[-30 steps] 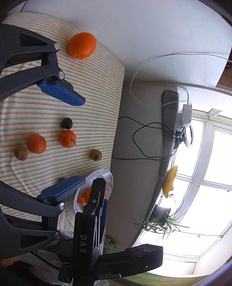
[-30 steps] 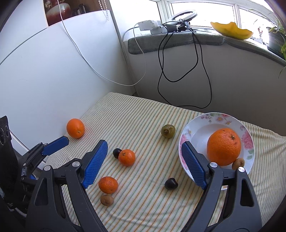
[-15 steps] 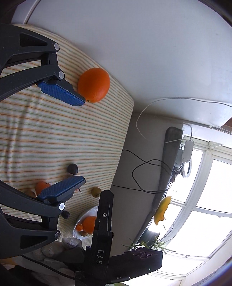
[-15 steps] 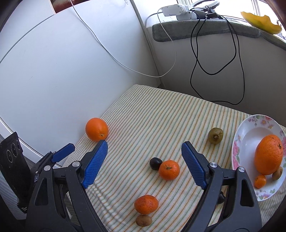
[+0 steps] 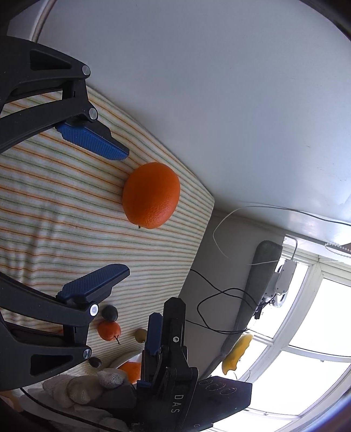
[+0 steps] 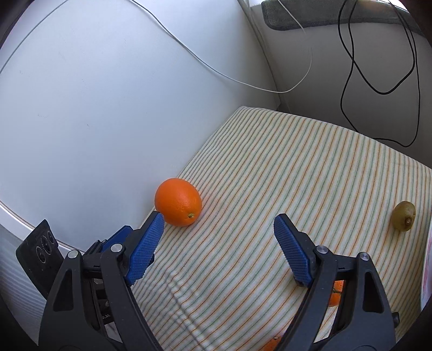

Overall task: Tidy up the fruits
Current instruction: 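Move the right gripper toward the oval orange by the wall, then close the right gripper on the oval orange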

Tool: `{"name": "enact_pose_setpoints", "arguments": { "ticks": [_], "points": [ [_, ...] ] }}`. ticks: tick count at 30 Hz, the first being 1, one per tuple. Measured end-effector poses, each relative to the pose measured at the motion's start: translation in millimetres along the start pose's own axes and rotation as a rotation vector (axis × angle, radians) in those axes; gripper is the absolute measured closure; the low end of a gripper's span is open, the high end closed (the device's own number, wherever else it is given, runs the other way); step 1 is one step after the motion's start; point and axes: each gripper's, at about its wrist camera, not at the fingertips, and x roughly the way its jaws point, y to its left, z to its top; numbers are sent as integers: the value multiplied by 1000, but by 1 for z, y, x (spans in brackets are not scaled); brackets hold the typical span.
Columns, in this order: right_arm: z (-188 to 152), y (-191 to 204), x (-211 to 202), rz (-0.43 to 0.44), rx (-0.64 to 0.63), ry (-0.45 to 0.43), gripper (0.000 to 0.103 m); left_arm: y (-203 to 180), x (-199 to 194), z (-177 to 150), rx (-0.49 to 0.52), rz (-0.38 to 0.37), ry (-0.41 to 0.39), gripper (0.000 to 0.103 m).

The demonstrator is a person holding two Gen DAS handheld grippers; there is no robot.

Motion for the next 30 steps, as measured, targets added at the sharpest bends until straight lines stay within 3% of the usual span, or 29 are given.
{"name": "enact_pose_setpoints", "arguments": {
  "ticks": [13, 30],
  "points": [
    [17, 26, 64, 54, -13, 94, 30, 9, 17, 5, -19, -22, 32, 27],
    [28, 35, 112, 77, -42, 152, 32, 20, 31, 6, -35, -16, 66, 27]
  ]
}}
